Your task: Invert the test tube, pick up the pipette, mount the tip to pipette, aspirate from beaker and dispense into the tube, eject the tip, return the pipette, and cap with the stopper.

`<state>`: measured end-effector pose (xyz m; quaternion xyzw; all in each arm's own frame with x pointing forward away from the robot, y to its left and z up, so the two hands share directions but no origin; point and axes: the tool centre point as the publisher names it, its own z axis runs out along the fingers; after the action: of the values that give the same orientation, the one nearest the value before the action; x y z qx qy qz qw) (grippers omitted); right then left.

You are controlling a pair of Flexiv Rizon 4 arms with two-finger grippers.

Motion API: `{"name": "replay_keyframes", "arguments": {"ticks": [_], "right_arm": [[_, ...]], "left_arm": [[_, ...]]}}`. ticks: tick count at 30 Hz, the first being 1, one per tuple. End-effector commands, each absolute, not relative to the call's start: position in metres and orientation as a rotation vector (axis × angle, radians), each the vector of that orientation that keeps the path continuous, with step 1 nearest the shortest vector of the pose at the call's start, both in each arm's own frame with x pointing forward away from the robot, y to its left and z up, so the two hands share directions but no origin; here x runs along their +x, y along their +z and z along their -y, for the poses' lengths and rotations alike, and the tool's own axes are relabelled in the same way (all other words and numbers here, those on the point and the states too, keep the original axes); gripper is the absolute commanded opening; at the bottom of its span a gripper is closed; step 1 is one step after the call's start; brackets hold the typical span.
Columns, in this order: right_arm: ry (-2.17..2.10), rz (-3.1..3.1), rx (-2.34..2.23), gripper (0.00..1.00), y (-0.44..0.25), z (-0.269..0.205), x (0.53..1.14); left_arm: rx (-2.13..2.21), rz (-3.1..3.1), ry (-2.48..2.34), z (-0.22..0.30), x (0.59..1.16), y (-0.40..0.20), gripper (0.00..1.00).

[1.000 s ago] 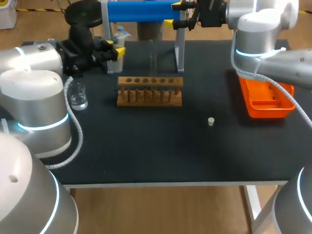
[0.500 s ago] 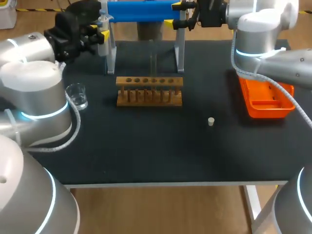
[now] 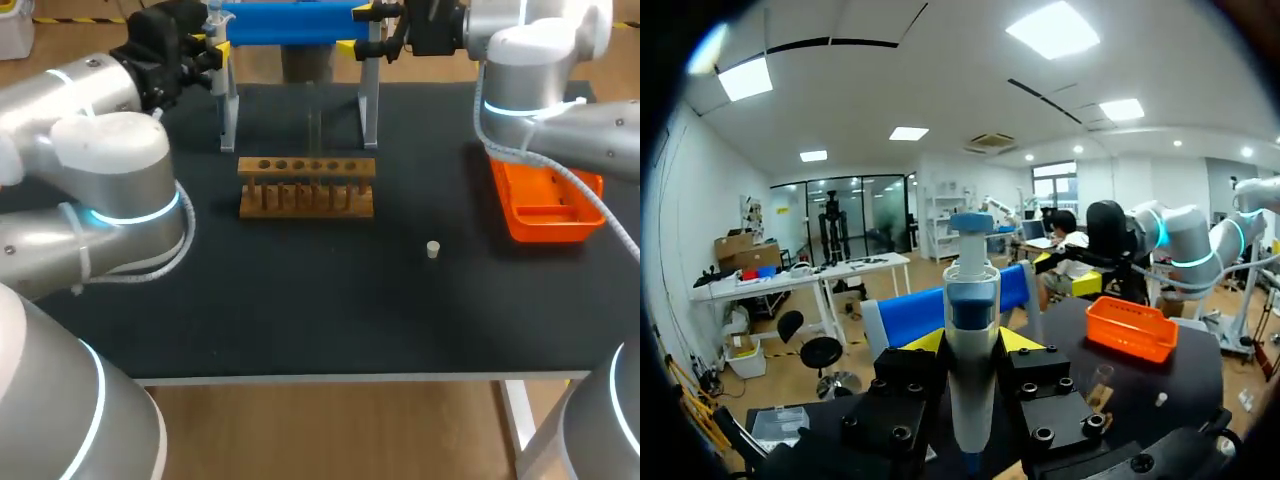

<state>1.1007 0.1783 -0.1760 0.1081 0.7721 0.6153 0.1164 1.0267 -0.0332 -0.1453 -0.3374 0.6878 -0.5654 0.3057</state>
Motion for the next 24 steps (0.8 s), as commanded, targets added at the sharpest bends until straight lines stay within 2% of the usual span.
{"name": "replay_keyframes", "arguments": {"ticks": [1,24], "right_arm": [[1.8,-2.263,0.316,1.0,-0.176,-0.179,1.102],[1.8,-2.263,0.316,1.0,-0.176,-0.179,1.102]], "left_arm": [[-0.947,-1.775,-1.438,0.054,1.054,-0.147,0.0],[-1.218,-1.679,-1.289,0.065,1.109,-0.163,0.0]]}}
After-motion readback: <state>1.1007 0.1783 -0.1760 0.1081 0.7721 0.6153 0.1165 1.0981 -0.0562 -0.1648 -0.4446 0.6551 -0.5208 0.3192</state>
